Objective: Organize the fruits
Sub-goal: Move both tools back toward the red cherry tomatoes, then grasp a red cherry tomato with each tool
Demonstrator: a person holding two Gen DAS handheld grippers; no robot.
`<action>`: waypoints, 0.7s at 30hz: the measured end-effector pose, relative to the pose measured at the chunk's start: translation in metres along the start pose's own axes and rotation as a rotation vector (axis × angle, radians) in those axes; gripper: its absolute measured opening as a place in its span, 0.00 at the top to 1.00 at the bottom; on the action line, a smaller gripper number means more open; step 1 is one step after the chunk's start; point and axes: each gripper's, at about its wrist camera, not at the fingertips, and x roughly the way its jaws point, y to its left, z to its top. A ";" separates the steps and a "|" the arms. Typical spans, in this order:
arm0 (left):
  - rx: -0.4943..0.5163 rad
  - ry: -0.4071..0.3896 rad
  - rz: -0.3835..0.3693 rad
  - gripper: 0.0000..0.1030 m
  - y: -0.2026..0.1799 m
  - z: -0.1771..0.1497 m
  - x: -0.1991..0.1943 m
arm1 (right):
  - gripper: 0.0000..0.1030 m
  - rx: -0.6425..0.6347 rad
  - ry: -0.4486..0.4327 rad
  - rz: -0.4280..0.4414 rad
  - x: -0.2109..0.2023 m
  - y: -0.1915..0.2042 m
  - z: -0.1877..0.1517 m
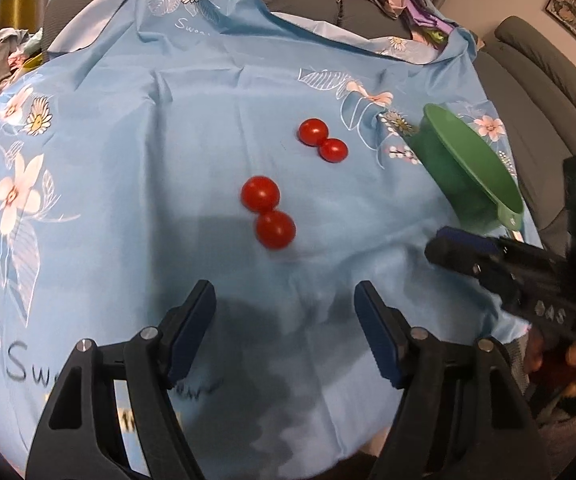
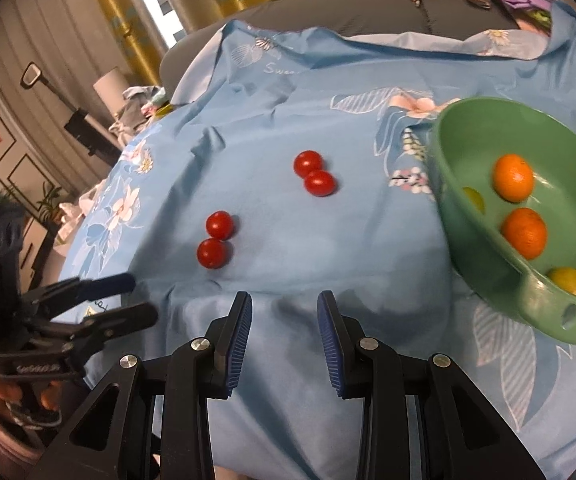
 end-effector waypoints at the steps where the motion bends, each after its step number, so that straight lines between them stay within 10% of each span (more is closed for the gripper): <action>1: -0.002 0.005 0.002 0.34 0.001 0.003 0.005 | 0.67 -0.002 0.001 0.001 0.001 0.000 0.000; 21: 0.043 0.031 0.107 0.73 0.003 0.033 0.058 | 0.67 0.001 0.022 0.018 0.020 -0.012 0.008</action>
